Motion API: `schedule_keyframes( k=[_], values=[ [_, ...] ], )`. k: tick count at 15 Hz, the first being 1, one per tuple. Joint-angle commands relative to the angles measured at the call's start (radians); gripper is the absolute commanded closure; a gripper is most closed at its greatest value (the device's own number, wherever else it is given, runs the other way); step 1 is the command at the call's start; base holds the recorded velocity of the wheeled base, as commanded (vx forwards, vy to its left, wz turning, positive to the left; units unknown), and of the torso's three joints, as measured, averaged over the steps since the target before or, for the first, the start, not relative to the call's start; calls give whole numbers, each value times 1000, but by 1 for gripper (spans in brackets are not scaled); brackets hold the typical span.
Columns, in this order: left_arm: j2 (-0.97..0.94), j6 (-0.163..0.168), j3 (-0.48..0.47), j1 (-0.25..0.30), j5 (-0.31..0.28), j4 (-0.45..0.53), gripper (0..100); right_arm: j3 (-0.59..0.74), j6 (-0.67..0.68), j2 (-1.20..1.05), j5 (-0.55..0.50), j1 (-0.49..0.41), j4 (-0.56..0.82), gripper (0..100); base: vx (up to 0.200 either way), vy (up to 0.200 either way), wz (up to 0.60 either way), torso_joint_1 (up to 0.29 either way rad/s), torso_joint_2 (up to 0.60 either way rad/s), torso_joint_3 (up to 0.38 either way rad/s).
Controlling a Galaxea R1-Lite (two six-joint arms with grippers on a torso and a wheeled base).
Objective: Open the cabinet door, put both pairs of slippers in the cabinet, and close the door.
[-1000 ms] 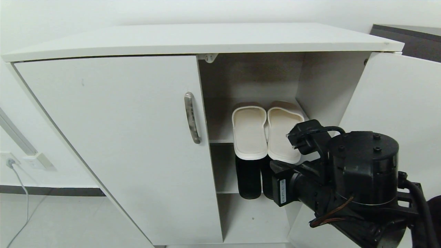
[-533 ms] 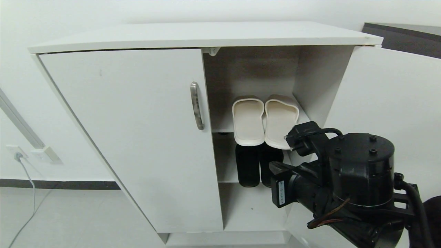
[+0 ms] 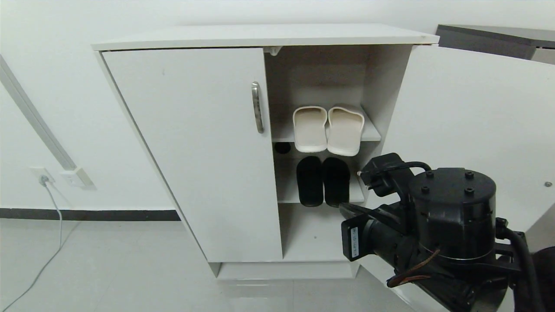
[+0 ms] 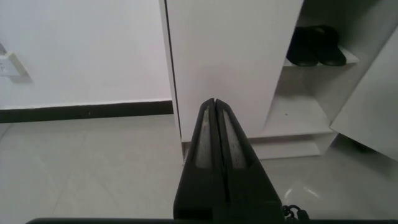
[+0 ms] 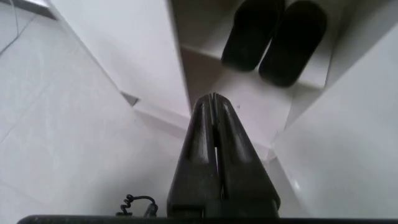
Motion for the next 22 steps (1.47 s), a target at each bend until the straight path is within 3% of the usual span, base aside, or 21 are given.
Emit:
schedule_keyframes(
  k=[1, 4, 22],
  values=[
    [1, 0, 1, 0, 0, 0, 100, 8, -1, 3, 0, -3, -1, 100, -200, 0, 0, 2, 2, 2],
    [1, 0, -1, 0, 0, 0, 100, 13, -1, 8, 6, -13, 1, 100, -200, 0, 0, 2, 1, 1],
    [1, 0, 1, 0, 0, 0, 100, 42, -1, 25, 8, -24, -16, 100, 0, 0, 0, 0, -11, -12]
  ],
)
